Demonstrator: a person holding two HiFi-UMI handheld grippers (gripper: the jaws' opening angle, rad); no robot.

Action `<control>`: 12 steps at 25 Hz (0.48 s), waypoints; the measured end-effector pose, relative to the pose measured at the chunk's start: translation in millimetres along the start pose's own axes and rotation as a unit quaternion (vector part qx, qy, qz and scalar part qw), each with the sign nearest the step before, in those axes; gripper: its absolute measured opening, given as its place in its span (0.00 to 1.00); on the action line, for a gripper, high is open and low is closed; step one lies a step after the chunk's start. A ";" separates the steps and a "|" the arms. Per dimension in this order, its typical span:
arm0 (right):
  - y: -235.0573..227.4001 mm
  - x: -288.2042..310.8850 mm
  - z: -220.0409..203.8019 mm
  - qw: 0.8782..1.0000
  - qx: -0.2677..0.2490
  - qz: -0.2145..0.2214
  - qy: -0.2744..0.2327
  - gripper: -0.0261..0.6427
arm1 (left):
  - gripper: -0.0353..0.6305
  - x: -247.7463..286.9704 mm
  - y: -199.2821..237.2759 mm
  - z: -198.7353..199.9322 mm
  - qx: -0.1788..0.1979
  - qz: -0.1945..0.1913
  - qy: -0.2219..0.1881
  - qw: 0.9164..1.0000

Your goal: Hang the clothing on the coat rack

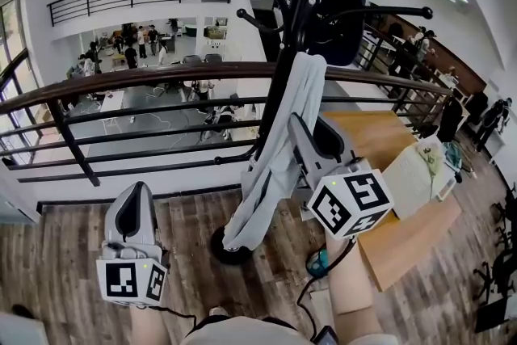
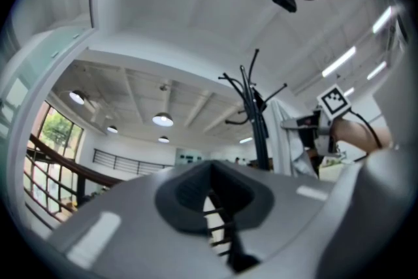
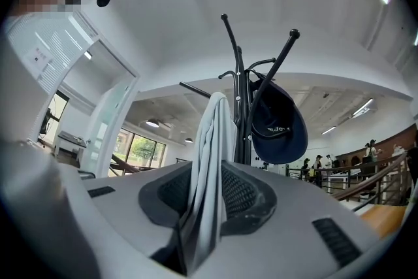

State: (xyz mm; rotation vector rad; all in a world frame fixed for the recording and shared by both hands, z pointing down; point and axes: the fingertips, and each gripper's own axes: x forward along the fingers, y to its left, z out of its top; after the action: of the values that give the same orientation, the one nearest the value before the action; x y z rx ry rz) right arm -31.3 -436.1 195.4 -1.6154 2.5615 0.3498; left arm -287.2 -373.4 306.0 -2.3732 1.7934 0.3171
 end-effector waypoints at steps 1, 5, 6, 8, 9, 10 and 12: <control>0.6 -4.2 1.2 1.000 0.001 0.002 -0.003 0.19 | 0.07 -1.4 -3.2 -0.1 0.001 0.000 0.001 1.000; 6.4 -21.6 8.1 1.000 0.004 0.013 -0.012 0.19 | 0.07 -7.8 -13.9 1.6 0.002 0.000 0.003 1.000; 8.5 -26.4 9.7 1.000 0.006 0.017 -0.014 0.19 | 0.07 -9.7 -16.5 2.7 0.003 0.000 0.004 1.000; 9.6 -37.0 10.5 1.000 0.008 0.024 -0.014 0.19 | 0.07 -12.6 -25.7 3.9 0.003 -0.002 0.004 1.000; 8.2 -42.7 9.2 1.000 0.007 0.027 -0.014 0.18 | 0.07 -13.7 -32.2 3.6 0.004 -0.002 0.005 1.000; 5.9 -48.6 7.1 0.999 0.006 0.030 -0.013 0.17 | 0.07 -14.6 -39.2 2.8 0.005 -0.002 0.005 1.000; 0.3 -60.6 2.9 0.999 0.005 0.033 -0.014 0.15 | 0.07 -16.3 -52.5 1.7 0.006 -0.001 0.005 1.000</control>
State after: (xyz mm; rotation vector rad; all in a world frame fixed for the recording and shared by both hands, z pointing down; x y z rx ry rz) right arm -5.3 -382.0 204.8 -1.5147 2.5949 0.3622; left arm -241.1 -343.4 308.2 -2.3710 1.7925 0.2936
